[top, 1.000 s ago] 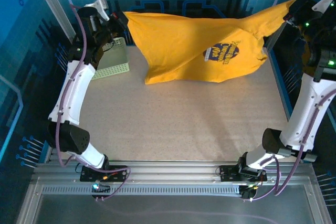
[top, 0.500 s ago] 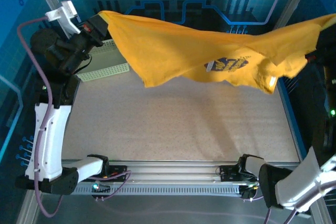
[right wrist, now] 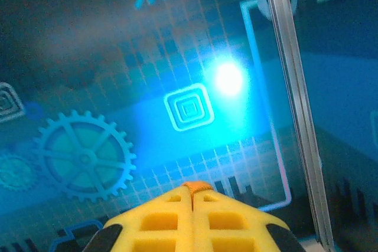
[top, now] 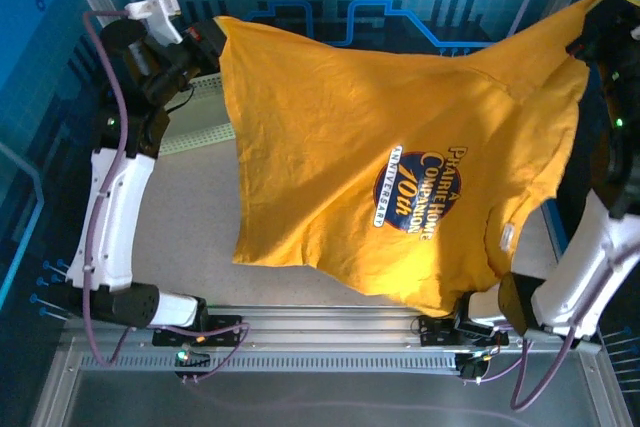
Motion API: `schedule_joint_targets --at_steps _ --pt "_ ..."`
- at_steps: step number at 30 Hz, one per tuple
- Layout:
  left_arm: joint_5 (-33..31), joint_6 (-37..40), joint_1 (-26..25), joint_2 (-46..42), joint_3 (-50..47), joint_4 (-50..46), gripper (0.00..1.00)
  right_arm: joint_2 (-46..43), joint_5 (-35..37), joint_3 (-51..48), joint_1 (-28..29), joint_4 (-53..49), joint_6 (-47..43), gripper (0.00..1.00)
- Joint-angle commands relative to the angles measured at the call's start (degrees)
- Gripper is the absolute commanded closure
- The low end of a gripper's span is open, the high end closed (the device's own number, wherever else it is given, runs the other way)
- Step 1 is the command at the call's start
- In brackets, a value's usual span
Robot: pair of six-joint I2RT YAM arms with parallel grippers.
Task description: Fold the inside-out t-shirt
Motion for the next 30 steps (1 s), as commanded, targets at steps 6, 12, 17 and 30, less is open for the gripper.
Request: schedule_joint_targets --at_steps 6,12,17,30 --pt "-1.1 0.28 1.89 11.75 12.65 -0.81 1.0 9.14 -4.65 3.39 -0.95 8.06 0.73 1.0" --pt "2.69 -2.53 4.48 21.31 25.06 1.26 1.0 16.31 -7.03 11.6 -1.25 10.84 3.25 1.0" --pt "6.4 -3.96 5.85 24.41 32.76 6.3 1.0 16.71 -8.37 15.14 -1.84 17.58 5.39 1.0" --pt "11.59 1.01 6.23 8.71 3.04 24.43 1.0 9.74 -19.88 0.73 -1.38 21.41 1.31 1.0"
